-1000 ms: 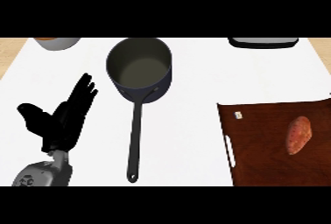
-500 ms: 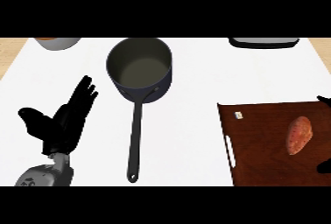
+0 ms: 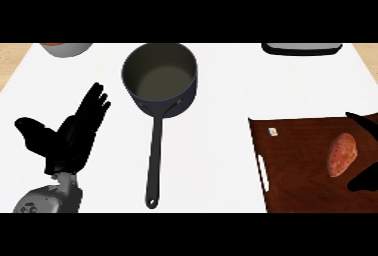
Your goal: Pick the sweet potato from the tray and place it in the pot
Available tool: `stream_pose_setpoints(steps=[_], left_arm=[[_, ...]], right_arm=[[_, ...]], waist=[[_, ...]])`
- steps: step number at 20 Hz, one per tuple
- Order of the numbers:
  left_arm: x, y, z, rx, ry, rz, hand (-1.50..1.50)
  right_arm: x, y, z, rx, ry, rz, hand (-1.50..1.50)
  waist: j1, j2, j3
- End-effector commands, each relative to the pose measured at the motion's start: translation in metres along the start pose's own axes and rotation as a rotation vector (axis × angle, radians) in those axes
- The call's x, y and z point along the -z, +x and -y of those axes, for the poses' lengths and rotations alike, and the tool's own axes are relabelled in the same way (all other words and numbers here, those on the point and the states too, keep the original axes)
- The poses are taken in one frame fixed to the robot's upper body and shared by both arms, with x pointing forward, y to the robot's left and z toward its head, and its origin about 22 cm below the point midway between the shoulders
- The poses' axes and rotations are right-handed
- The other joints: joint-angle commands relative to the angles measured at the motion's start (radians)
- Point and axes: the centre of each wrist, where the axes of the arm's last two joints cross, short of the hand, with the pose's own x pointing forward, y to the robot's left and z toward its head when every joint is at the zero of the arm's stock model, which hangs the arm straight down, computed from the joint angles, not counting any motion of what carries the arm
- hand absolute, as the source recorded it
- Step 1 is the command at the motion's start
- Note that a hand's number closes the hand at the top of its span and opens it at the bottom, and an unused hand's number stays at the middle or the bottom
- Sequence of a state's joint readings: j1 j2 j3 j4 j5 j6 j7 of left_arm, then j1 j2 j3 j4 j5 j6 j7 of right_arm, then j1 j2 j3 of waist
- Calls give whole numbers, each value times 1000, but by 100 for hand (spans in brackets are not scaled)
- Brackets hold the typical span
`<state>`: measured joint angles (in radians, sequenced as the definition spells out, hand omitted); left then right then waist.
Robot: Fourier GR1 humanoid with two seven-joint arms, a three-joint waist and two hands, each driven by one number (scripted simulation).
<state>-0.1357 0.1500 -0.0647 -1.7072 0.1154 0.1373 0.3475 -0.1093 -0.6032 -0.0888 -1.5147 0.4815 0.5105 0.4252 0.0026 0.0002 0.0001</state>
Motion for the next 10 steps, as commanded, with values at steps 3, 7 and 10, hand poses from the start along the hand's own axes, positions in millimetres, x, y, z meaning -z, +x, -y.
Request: stream_pose_setpoints(steps=[3, 7, 10], left_arm=[[2, -22, -7, 4, 0, 1, 0], [15, -4, 12, -1, -2, -5, 0], [1, -14, 3, 2, 14, -8, 0]], right_arm=[[18, 1, 8, -68, 40, -67, -150], [31, 8, 5, -93, 68, -78, -150], [24, -18, -18, -100, 73, -55, -150]], waist=[[0, 1, 0], [1, 1, 0], [-2, 0, 0]])
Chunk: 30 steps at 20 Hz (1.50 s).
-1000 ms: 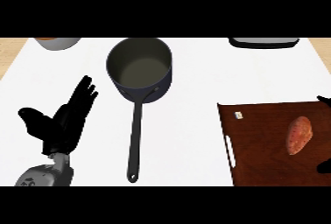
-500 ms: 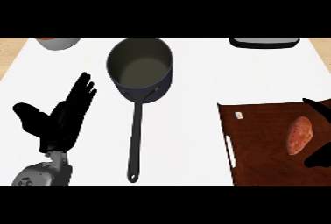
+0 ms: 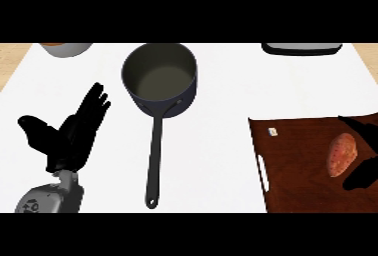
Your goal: Pick the sweet potato from the tray and place it in the pot
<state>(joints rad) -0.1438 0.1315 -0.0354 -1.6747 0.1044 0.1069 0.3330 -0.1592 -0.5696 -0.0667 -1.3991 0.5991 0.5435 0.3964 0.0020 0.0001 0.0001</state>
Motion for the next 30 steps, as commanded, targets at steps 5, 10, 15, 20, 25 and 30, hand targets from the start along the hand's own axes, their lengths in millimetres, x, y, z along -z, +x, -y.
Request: stream_pose_setpoints(steps=[5, 10, 15, 20, 25, 30], left_arm=[[4, 11, 0, 9, 7, 16, 0], [5, -5, -10, 5, -18, 2, 0], [-14, -7, -5, 1, 10, 7, 0], [-3, -2, 5, 5, 26, -1, 0], [-6, -4, 0, 15, 9, -13, 0], [-6, -6, -8, 5, 42, -16, 0]], right_arm=[[7, -2, 2, 60, -9, 163, 150], [10, 4, -15, 28, -65, 168, 150], [-1, -12, -11, 49, -103, 195, 150], [-47, 116, -73, 100, -173, 139, 150], [-95, 182, -120, 111, -253, 57, 150], [-157, 210, -121, 119, -503, -8, 150]], waist=[[-2, 0, 0], [-2, 0, 0], [-3, -1, 0], [-19, -11, -6], [-15, -18, -7], [-23, -21, -6]])
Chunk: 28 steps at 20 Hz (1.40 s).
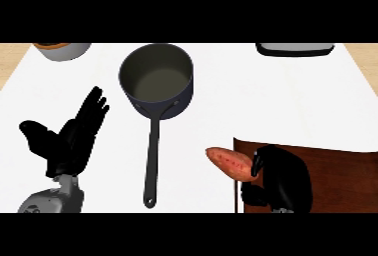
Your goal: Pick the sweet potato from the tray and place it in the pot
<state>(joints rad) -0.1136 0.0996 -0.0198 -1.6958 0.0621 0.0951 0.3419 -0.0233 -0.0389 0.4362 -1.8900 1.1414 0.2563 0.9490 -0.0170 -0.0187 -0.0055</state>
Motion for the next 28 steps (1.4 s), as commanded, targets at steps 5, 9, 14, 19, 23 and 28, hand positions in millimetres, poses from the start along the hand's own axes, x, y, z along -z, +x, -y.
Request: stream_pose_setpoints(steps=[5, 9, 14, 19, 23, 28], left_arm=[[2, -1, 3, 4, -17, 9, 0], [2, 1, -2, -2, -11, 2, 0], [6, 8, 6, 3, -16, 6, 0], [7, 6, 6, 10, -47, 20, 0], [8, 3, 17, -16, -64, 5, 0], [13, 7, 29, -7, -89, 17, 0]], right_arm=[[-108, 40, 39, 83, -269, 44, 150], [-131, 52, 61, 93, -439, 150, 150], [-143, 59, 83, 129, -524, 309, 150], [-127, 83, 93, 172, -546, 348, 150], [-104, 100, 109, 186, -509, 328, 150], [-75, 133, 113, 213, -498, 259, 150]], waist=[[3, 7, 3], [14, 7, 1], [25, 10, 1], [47, 11, -1], [54, 16, 0], [67, 20, 1]])
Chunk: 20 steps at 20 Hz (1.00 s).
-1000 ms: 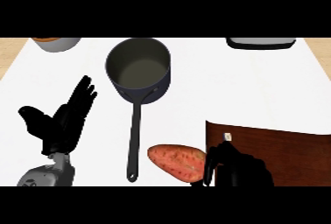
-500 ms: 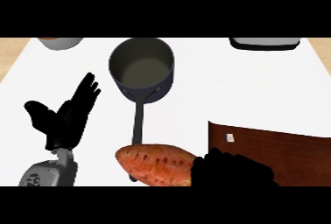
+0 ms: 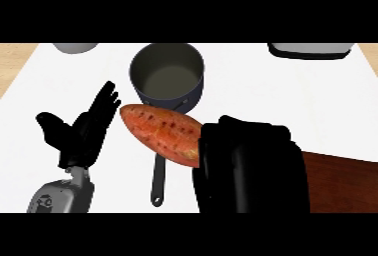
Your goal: Pick the sweet potato from the tray and place it in the pot
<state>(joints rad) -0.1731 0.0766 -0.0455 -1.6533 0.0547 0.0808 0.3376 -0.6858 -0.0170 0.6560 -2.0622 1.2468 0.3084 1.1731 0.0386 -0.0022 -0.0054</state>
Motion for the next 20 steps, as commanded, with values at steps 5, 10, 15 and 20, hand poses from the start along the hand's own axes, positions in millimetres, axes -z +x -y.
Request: stream_pose_setpoints(steps=[5, 10, 15, 20], left_arm=[[-2, 3, 5, 19, -7, 7, 0], [-3, 1, -6, 14, -12, 3, 0], [9, 7, -1, 19, -6, 19, 0], [5, 12, 2, 6, -28, 14, 0]], right_arm=[[66, 25, -10, -9, 69, -281, 150], [98, 47, -28, -39, 133, -265, 150], [107, 23, -65, 84, 250, -393, 150], [116, 9, -81, 222, 346, -488, -150]], waist=[[15, 2, 2], [18, 5, 2], [17, 14, 4], [31, 12, 5]])
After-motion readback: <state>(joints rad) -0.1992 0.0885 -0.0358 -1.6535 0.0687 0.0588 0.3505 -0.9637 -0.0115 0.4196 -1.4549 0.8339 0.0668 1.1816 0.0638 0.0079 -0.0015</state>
